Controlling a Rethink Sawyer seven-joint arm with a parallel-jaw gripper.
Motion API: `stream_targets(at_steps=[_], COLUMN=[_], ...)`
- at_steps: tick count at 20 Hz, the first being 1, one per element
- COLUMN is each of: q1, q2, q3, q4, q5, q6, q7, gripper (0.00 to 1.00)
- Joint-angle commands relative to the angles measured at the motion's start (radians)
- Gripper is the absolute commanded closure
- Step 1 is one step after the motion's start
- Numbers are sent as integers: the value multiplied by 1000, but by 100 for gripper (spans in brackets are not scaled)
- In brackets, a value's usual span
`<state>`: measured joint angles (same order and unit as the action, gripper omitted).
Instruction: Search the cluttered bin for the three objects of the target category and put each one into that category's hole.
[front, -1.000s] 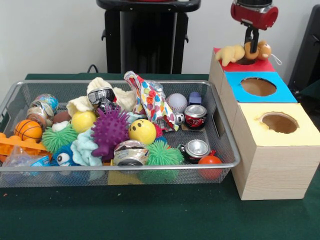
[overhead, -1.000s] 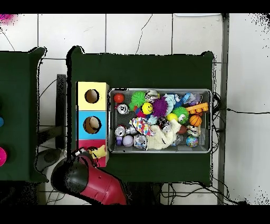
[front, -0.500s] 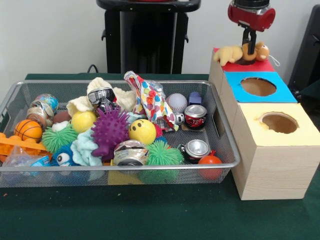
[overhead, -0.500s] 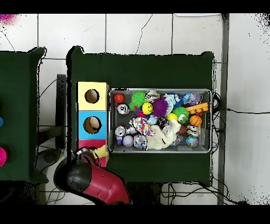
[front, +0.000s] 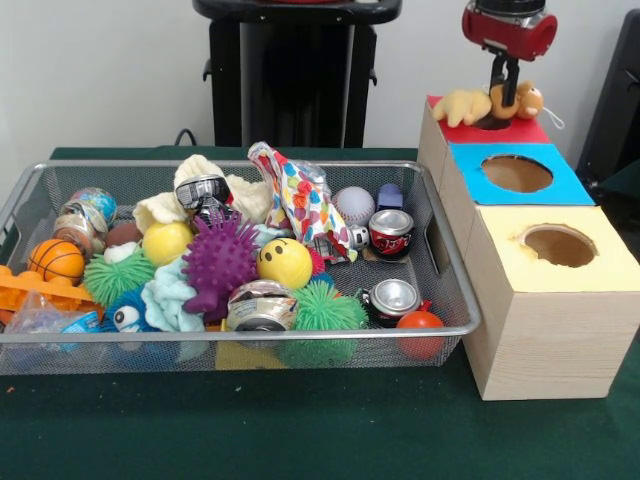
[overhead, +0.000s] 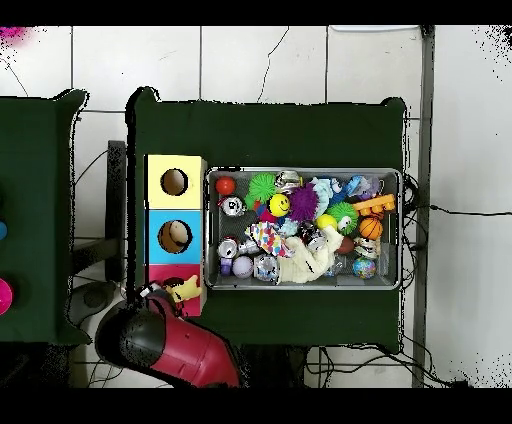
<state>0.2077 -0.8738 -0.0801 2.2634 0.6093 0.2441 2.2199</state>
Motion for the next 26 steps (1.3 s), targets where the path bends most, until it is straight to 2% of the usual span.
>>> stream_targets(at_steps=[1, 2, 3, 7, 13, 26], q1=[3, -2, -8, -26, -12, 12], q2=[38, 35, 33, 23, 28, 33], q3=[2, 11, 20, 46, 7, -17], q4=[-39, -34, -29, -9, -31, -44], q5=[-28, -27, -25, -28, -40, -41], q6=[-46, -47, -54, -82, -59, -41], q7=[155, 152, 150, 144, 141, 155], gripper=[100, 100, 0, 0, 0, 0])
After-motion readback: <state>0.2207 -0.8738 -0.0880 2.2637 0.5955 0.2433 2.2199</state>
